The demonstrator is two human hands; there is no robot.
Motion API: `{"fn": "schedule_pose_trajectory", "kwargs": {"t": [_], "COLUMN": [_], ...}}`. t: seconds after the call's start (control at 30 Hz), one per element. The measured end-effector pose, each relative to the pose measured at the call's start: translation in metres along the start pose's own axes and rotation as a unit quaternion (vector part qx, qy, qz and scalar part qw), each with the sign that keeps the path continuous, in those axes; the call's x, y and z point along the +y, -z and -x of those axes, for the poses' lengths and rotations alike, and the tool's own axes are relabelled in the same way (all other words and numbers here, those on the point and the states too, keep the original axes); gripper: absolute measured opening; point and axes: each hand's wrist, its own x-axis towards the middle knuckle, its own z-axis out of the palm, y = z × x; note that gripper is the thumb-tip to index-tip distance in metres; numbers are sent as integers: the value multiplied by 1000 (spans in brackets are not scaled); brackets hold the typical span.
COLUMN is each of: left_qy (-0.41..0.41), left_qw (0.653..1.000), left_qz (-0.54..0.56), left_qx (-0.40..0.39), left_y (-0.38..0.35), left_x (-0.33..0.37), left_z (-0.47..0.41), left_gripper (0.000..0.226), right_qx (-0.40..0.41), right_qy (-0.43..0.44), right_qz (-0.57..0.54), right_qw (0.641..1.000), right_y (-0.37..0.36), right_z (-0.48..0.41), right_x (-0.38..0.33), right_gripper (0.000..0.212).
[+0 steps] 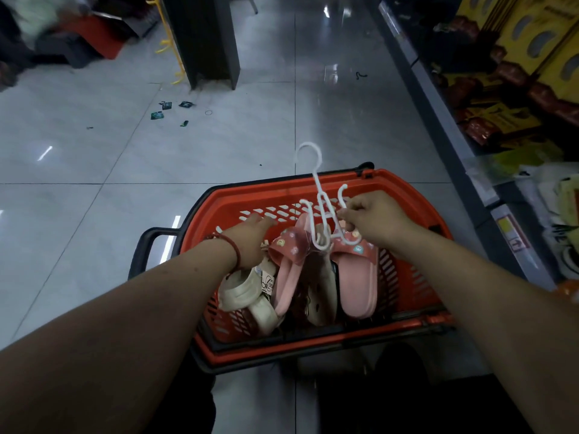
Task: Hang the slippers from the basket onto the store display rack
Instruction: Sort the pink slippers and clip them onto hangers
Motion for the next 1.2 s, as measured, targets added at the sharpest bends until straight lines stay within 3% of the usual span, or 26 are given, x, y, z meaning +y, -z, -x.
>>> {"fn": "schedule_pose_trajectory", "kwargs": {"t": [0.17, 0.47, 0.6, 0.7, 0.83, 0.93, 1.1, 1.2], "left_qy": [-9, 16, 26, 24, -27, -33, -32, -47], "left_qw": [997, 995, 998, 996, 988, 996, 981, 969], "left_qz": [-29, -53, -51, -81, -140, -27, 130, 170], "left_qx": [-69, -88, -30, -22, 52, 79, 138, 172], "left_y": [-6, -10, -13, -10, -8, 0, 15, 26], "left_x": [11, 24, 29, 33, 34, 36, 34, 36], "left_z": [-11, -26, -33, -30, -20, -9, 7, 17], "left_gripper": [107, 108, 83, 85, 86, 68, 60, 57], "right_qx": [-46, -68, -83, -79, -82, -71, -69, -82], "right_qy": [-13, -2, -8, -17, -30, -25, -22, -27], "right_qz": [40, 75, 88, 68, 67, 62, 29, 5], "right_qw": [998, 995, 993, 994, 994, 995, 997, 996], "right_y": [-5, -10, -9, -6, -2, 0, 9, 14], "right_z": [-2, -8, -7, -5, 1, 9, 37, 52], "right_x": [4, 10, 13, 7, -1, -6, -12, -14], "right_gripper": [32, 33, 39, 34, 28, 27, 31, 30]}}
